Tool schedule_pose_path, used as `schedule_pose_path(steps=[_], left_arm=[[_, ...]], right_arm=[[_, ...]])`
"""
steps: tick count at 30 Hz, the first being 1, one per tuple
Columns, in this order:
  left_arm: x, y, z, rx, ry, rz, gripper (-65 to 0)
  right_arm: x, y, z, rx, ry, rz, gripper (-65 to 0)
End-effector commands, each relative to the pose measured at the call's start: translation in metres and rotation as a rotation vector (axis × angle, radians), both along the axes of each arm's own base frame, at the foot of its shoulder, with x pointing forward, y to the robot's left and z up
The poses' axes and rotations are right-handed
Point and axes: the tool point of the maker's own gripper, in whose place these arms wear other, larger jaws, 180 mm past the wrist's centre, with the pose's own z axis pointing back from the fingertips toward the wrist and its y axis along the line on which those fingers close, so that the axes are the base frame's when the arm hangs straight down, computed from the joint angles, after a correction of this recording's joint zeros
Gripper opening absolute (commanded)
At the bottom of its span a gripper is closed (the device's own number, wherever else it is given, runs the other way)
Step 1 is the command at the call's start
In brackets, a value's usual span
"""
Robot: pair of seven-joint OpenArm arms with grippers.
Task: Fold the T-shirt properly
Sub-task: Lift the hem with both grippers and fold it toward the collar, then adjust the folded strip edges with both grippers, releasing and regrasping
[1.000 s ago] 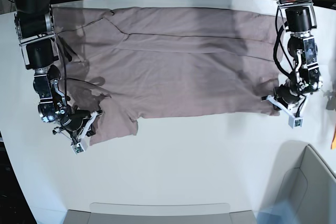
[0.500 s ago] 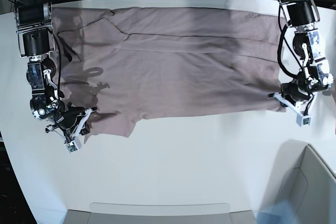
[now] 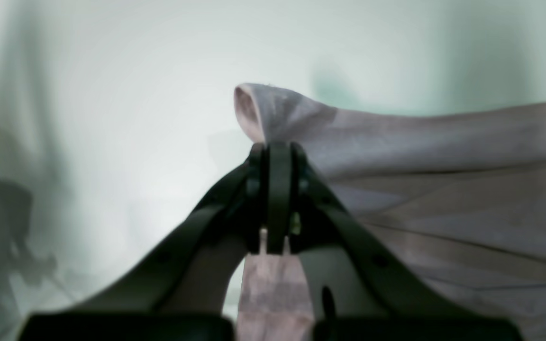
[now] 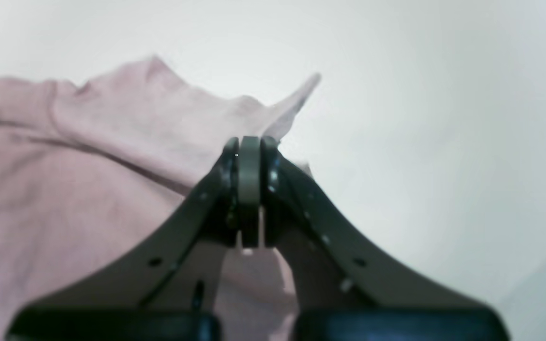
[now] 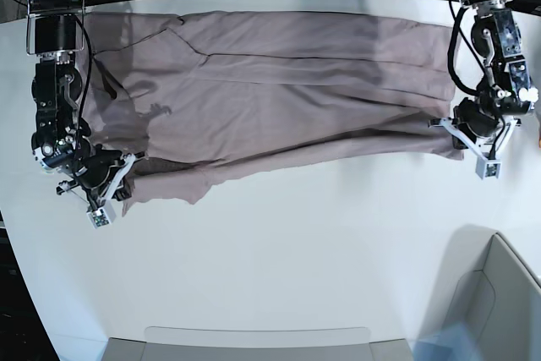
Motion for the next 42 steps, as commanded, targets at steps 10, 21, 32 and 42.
schedule_pose_path(steps=[10,21,32,42], left_arm=[[-0.029,0.013,0.018,0.053,-0.004,0.024,-65.0],[-0.069,0.009,0.0,0.072,0.086,0.004,-65.0],[-0.103,0.009,-0.02,0.073,0.172,-0.001,-65.0],[-0.116,0.004,-0.031,0.059,0.177,-0.001,-65.0]], right_arm=[[-0.033,-0.023,0.038,-0.067,-0.063,0.039,-65.0],[-0.097,-0.047,0.049,-0.214,-0.015,0.033,-65.0],[-0.172,-0.041,0.021,-0.204,0.128,0.079,-65.0],[-0.203,-0.024,-0.003,-0.108,0.216,0.092,-65.0]])
